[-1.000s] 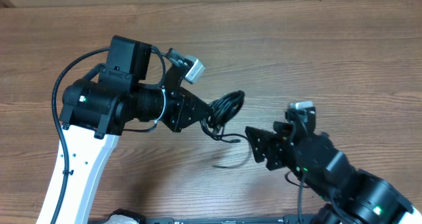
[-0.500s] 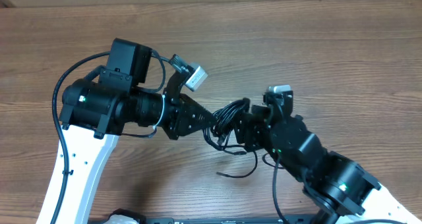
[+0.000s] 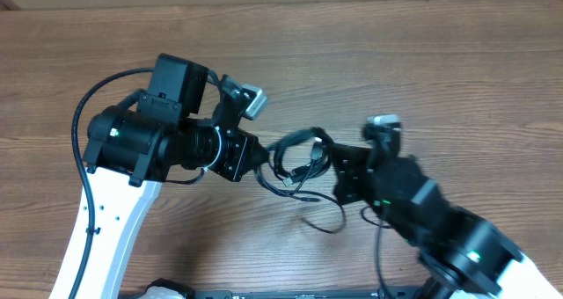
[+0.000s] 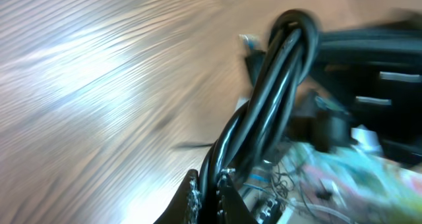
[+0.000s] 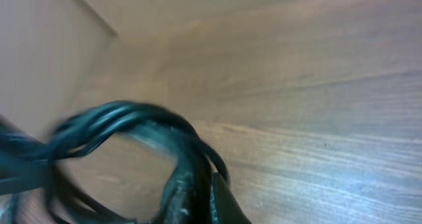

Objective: Untangle cables

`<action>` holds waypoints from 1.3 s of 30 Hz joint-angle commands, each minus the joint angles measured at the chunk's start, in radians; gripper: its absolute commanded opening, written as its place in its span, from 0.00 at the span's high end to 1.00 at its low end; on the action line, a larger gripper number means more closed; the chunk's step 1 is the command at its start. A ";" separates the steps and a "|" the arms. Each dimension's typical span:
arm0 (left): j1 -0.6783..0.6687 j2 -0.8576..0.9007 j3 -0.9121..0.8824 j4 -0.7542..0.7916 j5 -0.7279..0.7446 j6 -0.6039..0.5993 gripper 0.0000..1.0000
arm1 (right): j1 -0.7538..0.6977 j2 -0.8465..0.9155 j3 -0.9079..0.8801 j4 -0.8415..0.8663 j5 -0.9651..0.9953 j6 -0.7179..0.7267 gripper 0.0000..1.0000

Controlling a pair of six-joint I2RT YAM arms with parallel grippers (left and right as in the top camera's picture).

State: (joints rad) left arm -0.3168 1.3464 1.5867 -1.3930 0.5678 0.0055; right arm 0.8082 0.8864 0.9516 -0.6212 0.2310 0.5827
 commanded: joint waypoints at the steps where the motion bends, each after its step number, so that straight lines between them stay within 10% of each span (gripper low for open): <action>1: 0.022 -0.011 0.012 -0.019 -0.417 -0.232 0.96 | -0.078 -0.122 -0.001 -0.020 0.134 0.015 0.96; 6: 0.022 -0.011 0.012 0.010 -0.489 -0.384 0.96 | -0.079 -0.184 -0.001 -0.038 0.124 0.015 0.96; 12: 0.022 -0.011 0.012 0.097 -0.148 -0.283 0.96 | -0.079 -0.184 -0.001 -0.088 0.028 0.015 0.96; 20: 0.022 -0.011 0.012 0.150 0.293 -0.009 0.96 | -0.079 -0.184 -0.002 -0.140 -0.140 0.013 0.80; 26: 0.022 -0.011 0.012 0.177 0.452 -0.005 0.96 | -0.079 -0.183 -0.033 -0.124 -0.151 0.010 0.68; 33: 0.022 -0.011 0.012 0.193 0.571 -0.005 0.96 | -0.079 -0.165 -0.082 0.023 -0.266 -0.107 0.32; 39: 0.022 -0.011 0.012 0.193 0.624 -0.004 0.96 | -0.079 -0.076 -0.082 0.104 -0.191 -0.142 0.31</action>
State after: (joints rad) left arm -0.2939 1.3464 1.5864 -1.2068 1.1019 -0.0219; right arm 0.7284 0.7689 0.8757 -0.5629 0.0109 0.4931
